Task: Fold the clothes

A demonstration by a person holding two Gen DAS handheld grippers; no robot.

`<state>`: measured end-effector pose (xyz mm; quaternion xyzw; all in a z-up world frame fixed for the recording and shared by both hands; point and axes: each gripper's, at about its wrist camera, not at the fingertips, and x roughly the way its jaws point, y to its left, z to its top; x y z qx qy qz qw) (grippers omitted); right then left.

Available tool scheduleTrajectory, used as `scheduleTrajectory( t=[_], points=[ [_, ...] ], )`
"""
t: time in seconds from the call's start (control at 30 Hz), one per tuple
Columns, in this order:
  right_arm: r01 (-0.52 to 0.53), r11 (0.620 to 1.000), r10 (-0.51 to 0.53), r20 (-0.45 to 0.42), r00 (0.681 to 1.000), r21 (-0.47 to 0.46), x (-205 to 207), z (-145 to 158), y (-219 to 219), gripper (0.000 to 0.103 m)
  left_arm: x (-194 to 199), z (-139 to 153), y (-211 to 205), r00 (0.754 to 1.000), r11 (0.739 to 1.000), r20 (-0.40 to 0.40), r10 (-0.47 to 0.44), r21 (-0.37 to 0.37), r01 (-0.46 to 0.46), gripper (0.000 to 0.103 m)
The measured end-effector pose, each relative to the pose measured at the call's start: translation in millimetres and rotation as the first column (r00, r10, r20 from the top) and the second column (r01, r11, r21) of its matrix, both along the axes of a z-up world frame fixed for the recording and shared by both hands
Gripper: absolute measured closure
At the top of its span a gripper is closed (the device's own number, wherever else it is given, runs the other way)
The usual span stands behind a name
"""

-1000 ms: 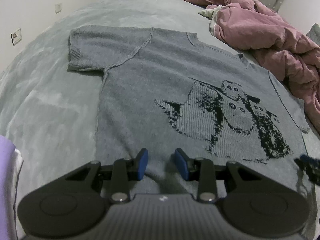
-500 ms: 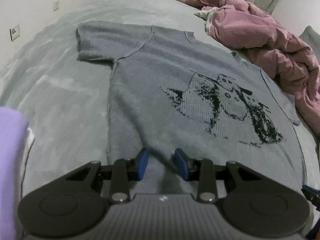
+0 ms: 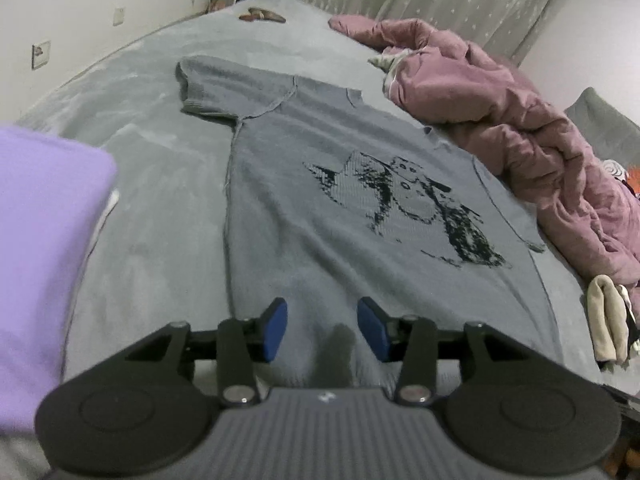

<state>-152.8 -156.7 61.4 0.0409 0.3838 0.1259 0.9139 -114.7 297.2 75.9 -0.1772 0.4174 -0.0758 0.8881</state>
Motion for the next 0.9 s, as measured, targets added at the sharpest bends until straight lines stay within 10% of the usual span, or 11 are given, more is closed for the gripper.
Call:
scheduleTrajectory(
  t=[0.27,0.47,0.67,0.8,0.9],
  points=[
    [-0.04,0.997,0.041,0.014,0.999,-0.065,-11.7,1.0,6.5,0.046,-37.3,-11.4,7.7,1.0,0.999,0.003,0.027,-0.043,-0.027,0.06],
    [-0.033,0.997,0.033,0.004,0.999,-0.074,-0.7,-6.9,6.2,0.036,-39.8,-11.9,-28.8,0.991,0.99,0.053,-0.127,0.07,0.123,0.028],
    [-0.026,0.996,0.026,-0.005,1.0,-0.082,10.3,-14.9,5.8,0.037,-29.6,-21.7,-46.6,0.995,0.978,0.034,-0.099,0.19,0.09,0.055],
    [-0.015,1.0,0.015,0.042,0.999,-0.008,9.0,-6.5,-2.9,0.089,-29.6,-17.3,-41.2,0.995,0.985,0.056,-0.083,0.155,0.073,0.086],
    [-0.016,0.998,0.01,0.092,0.996,0.059,5.1,4.7,-9.6,0.089,-32.0,-8.5,-33.7,0.992,0.99,0.095,-0.081,0.123,0.069,0.087]
  ],
)
